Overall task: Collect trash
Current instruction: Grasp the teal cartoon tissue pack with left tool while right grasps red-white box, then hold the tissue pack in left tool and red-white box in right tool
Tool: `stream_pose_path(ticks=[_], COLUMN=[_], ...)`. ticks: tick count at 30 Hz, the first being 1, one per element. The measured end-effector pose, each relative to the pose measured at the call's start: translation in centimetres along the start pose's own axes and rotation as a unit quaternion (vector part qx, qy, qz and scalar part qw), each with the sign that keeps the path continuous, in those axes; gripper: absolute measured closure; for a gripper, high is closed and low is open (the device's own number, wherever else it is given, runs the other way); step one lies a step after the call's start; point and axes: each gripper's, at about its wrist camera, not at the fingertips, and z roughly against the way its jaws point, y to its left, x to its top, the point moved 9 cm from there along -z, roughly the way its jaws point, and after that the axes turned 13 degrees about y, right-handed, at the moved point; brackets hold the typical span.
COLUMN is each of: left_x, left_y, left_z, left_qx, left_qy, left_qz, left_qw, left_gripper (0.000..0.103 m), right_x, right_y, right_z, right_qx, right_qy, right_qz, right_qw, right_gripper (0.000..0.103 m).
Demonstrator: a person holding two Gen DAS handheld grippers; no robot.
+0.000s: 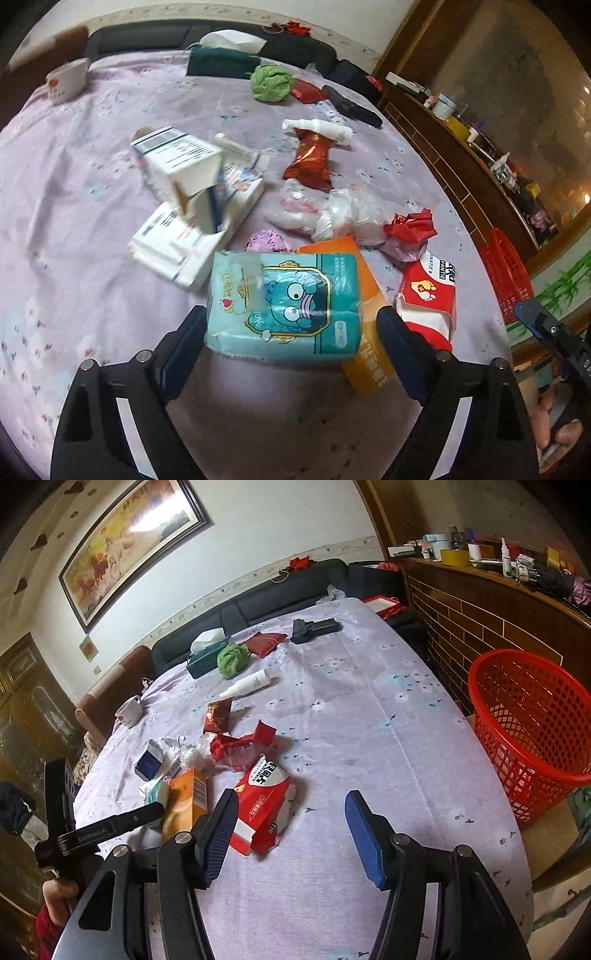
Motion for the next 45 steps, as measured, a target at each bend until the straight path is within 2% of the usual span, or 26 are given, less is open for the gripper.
stream_pose_path(ticks=[1,3,4,8,11,14,18,27,28,32,35,39,45], left_x=[0.0,0.1,0.2,0.2,-0.2,-1.0,-1.4,-1.5,-1.6,-1.6,-1.6,-1.7,-1.7], left_y=[0.0,0.1,0.2,0.6,0.4,0.6,0.7,0.0,0.1,0.2,0.1,0.0,0.1], left_z=[-0.1,0.0,0.0,0.6,2.0,3.3,4.4,4.4,4.4,4.5,4.5,4.6,4.5], left_qx=[0.0,0.007,0.007,-0.013,-0.018,-0.001,0.018,0.025,0.024,0.019,0.016,0.013,0.014], left_qy=[-0.005,-0.016,-0.019,-0.032,-0.058,-0.086,-0.114,-0.119,-0.12,-0.121,-0.123,-0.125,-0.125], left_qz=[-0.001,-0.004,-0.006,-0.001,-0.012,-0.026,-0.038,-0.051,-0.051,-0.051,-0.052,-0.051,-0.05], left_qw=[1.0,0.9998,0.9998,0.9994,0.9981,0.996,0.9926,0.9912,0.9912,0.9911,0.9909,0.9907,0.9909], left_gripper=[0.014,0.029,0.032,0.032,0.032,0.032,0.032,0.032,0.032,0.032,0.032,0.032,0.032], right_x=[0.0,0.0,-0.1,-0.1,0.0,0.2,0.2,-0.2,-0.1,-0.1,0.1,0.2,0.4], right_y=[0.0,0.2,0.3,0.8,1.2,1.8,2.4,4.0,4.1,4.7,4.9,4.8,5.0], right_z=[-0.1,-0.6,-0.7,-1.6,-2.4,-3.9,-6.4,-10.0,-10.1,-9.8,-8.8,-7.1,-6.2], right_qx=[0.001,0.001,0.003,0.002,0.004,-0.003,-0.016,-0.06,-0.067,-0.078,-0.084,-0.087,-0.084], right_qy=[0.001,0.005,0.007,0.017,0.025,0.035,0.061,0.078,0.076,0.062,0.031,-0.014,-0.043], right_qz=[0.0,0.001,0.001,0.006,0.006,0.012,0.019,0.039,0.044,0.057,0.059,0.057,0.056], right_qw=[1.0,1.0,1.0,1.0,1.0,0.999,0.998,0.994,0.994,0.993,0.994,0.995,0.994], right_gripper=[0.039,0.039,0.039,0.039,0.036,0.031,0.031,0.03,0.03,0.044,0.05,0.05,0.05])
